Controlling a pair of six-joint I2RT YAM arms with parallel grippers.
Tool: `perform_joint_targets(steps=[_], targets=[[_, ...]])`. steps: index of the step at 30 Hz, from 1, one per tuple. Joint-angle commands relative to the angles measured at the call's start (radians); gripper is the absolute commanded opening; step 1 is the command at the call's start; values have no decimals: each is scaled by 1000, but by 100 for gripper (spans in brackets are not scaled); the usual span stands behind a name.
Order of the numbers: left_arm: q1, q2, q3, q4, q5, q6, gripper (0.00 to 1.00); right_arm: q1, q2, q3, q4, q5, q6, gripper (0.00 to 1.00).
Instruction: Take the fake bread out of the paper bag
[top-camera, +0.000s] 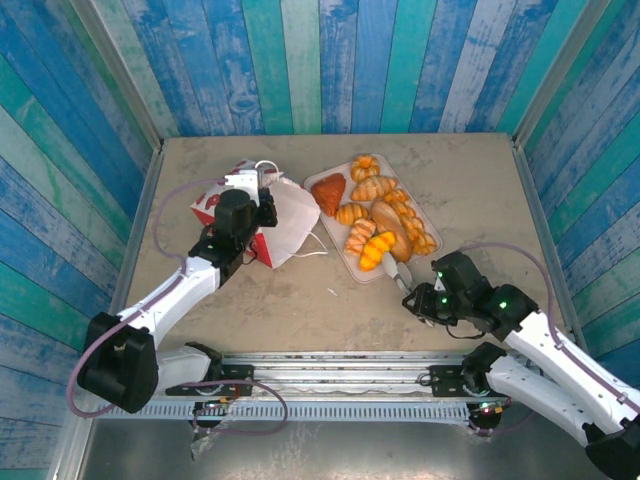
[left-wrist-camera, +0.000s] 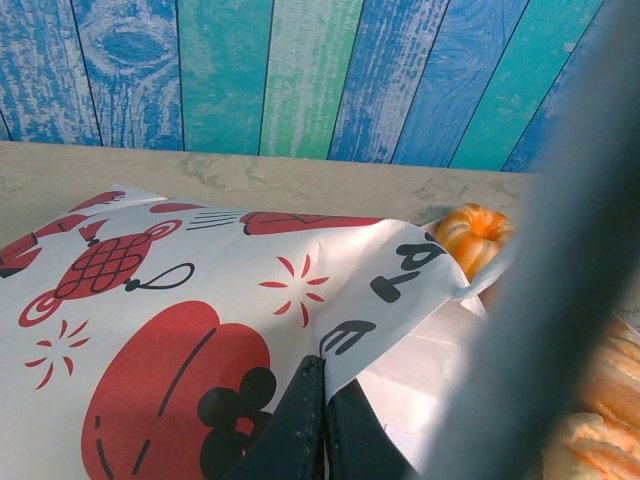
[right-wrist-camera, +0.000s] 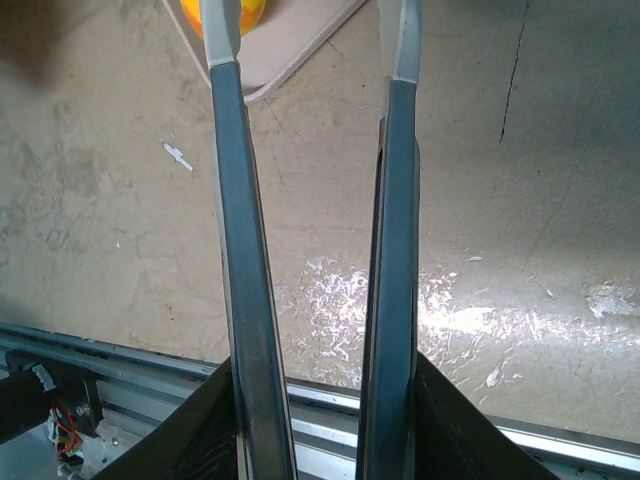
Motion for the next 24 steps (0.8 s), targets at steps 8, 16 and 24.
perform_joint_targets(steps=[8,16,24], targets=[[-4,10,20,-4,12,-1,6,-6,20,109,-70,26,-54,40],[-4,7,21,-5,13,0,6,-6,74,161,-95,14,-77,38],[-3,-17,52,-50,9,-23,6,-6,112,241,-155,31,-105,38]])
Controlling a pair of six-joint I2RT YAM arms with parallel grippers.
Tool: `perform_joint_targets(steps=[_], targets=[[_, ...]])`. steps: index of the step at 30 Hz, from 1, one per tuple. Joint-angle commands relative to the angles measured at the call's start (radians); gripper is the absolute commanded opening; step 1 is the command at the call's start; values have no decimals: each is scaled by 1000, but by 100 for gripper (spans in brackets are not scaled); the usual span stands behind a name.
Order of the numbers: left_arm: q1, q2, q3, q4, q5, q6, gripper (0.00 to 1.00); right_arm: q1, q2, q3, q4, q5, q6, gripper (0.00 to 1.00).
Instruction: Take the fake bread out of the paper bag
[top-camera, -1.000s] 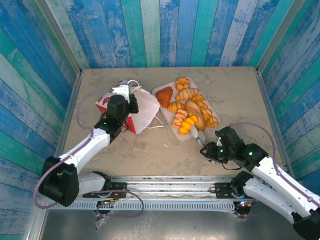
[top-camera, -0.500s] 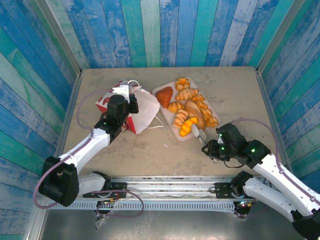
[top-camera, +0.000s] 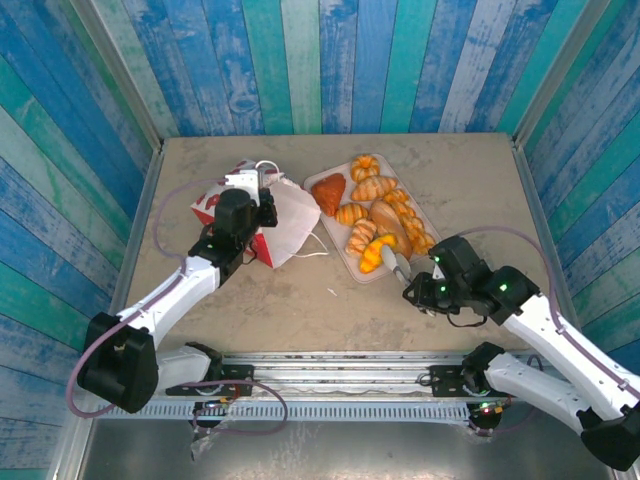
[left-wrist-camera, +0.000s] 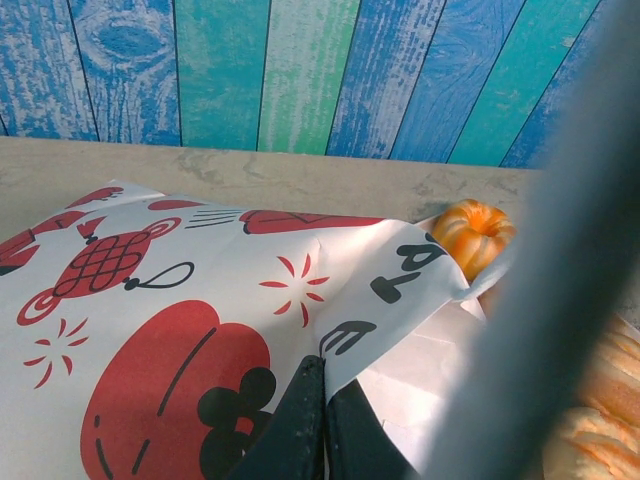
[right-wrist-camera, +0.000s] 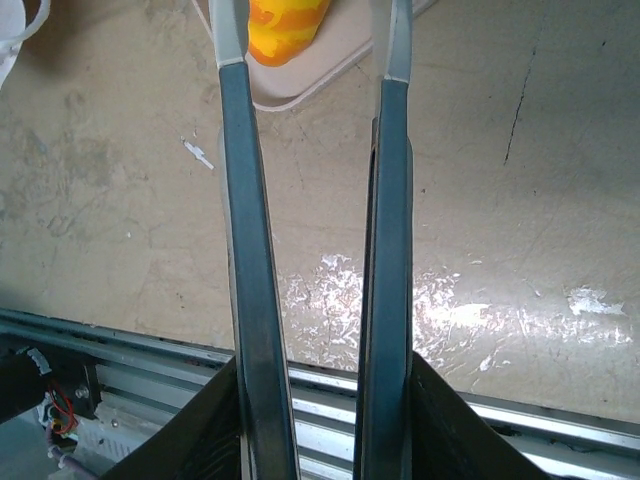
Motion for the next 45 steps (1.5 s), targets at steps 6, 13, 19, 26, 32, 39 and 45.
perform_joint_targets(steps=[6,13,19,26,32,39,45], targets=[[-4,-39,107,-124,-48,-79,7,-6,-6,140,-105,80,-44,38],[-1,-62,195,-223,-61,-198,11,-17,21,268,-201,171,-97,37],[57,-78,250,-291,15,-312,13,-67,51,343,-232,261,-161,37],[174,-118,230,-299,100,-496,17,-147,86,379,-225,307,-242,37],[260,-120,182,-200,225,-665,16,-193,90,393,-186,340,-278,37],[313,-87,157,-124,285,-803,17,-235,110,371,-151,330,-313,37],[334,-36,105,-3,307,-934,16,-288,123,333,-119,326,-346,38]])
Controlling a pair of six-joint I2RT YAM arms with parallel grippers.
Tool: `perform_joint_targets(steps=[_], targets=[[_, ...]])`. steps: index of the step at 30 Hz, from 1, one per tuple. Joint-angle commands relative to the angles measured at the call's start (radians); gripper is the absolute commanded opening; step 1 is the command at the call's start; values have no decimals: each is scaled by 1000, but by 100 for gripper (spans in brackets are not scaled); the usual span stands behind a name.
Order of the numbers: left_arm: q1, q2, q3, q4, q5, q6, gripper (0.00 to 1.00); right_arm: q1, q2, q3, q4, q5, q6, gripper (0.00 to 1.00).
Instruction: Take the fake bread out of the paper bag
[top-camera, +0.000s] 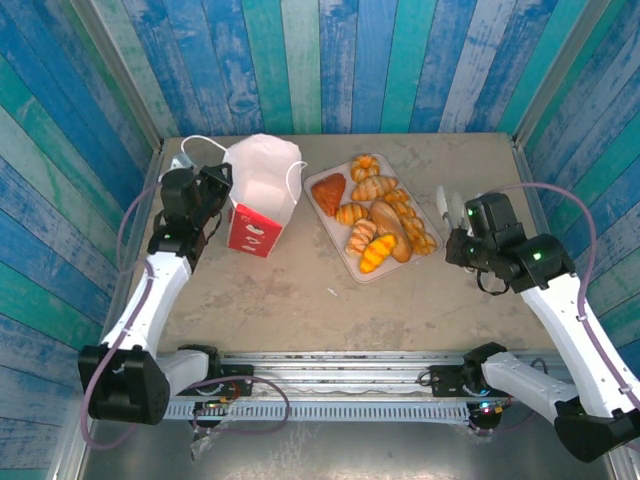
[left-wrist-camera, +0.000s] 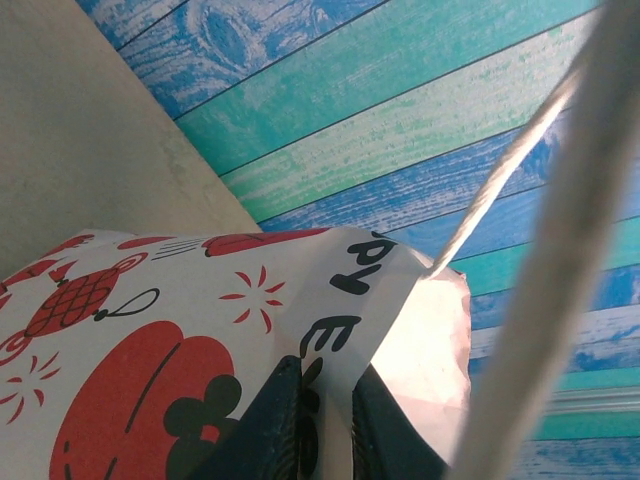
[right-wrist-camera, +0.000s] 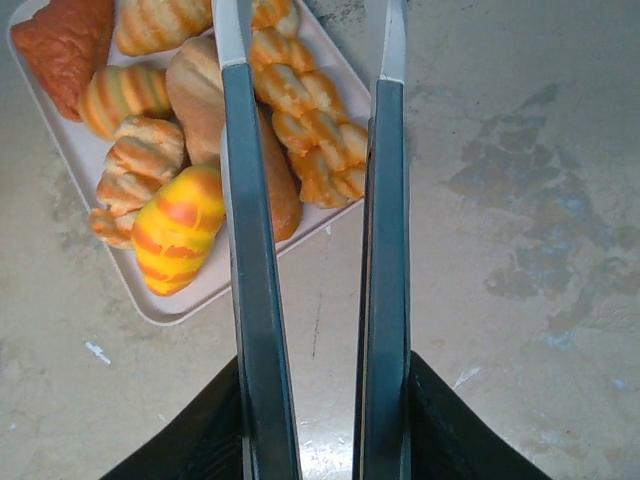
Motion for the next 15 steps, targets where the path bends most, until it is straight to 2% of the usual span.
perform_joint_targets(steps=[1,9,15], targets=[[9,46,-22,99,21,-104,16,-35,7,-26,43,4,-39,38],[12,100,-57,165,-31,-209,20,-108,28,-65,104,-56,-67,38],[13,114,-42,162,-47,-182,31,-162,70,-102,150,-73,-95,38]])
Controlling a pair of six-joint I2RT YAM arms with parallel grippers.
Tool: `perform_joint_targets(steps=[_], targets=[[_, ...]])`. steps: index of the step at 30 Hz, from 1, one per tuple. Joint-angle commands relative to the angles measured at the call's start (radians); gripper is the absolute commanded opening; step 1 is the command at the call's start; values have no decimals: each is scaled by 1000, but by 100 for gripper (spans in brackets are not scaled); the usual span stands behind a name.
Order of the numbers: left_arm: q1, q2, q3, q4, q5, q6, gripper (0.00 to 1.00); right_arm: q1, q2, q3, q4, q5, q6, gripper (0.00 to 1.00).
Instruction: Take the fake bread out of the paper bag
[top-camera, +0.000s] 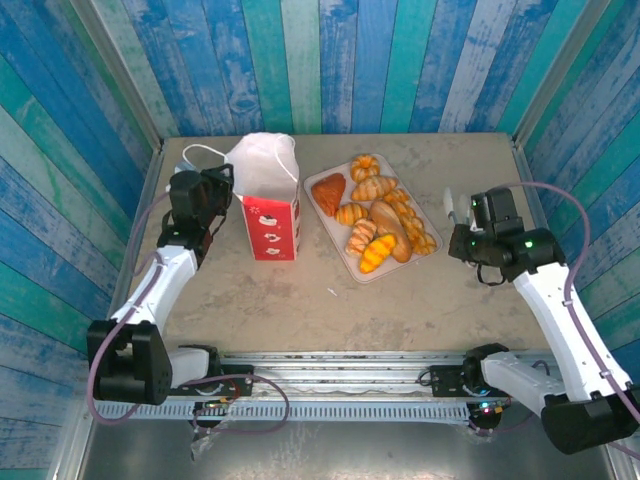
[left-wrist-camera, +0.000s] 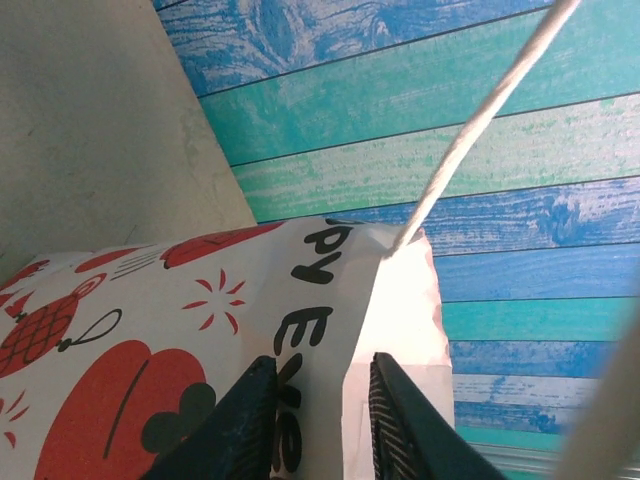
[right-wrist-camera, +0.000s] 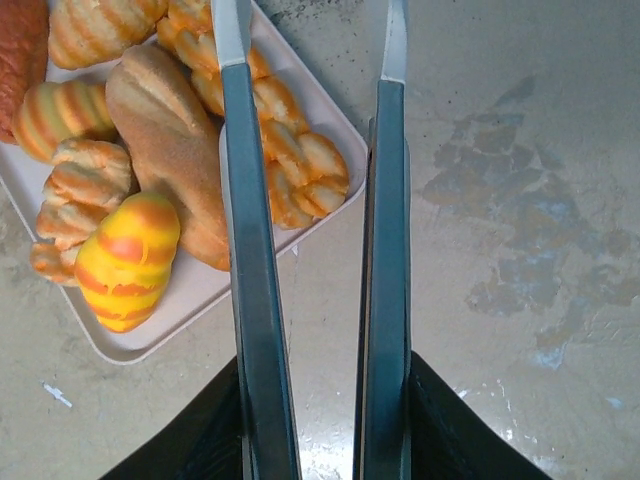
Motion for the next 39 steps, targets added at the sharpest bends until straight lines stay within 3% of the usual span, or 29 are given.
perform_joint_targets(steps=[1,6,14,15,24,39], targets=[[6,24,10,41,-21,11,33,-33,25,-33,57,-16,-29,38],[8,66,33,17,-8,51,45,-73,50,-74,117,-32,-46,37],[8,-17,70,-76,-7,169,99,-118,103,-97,171,13,-77,38],[8,-35,74,-93,-10,188,94,-122,112,-97,176,17,-81,38],[8,-182,98,-236,-56,308,94,-142,207,-121,232,92,-108,40],[8,-432,60,-397,-181,475,94,-237,370,-169,362,46,-162,42]])
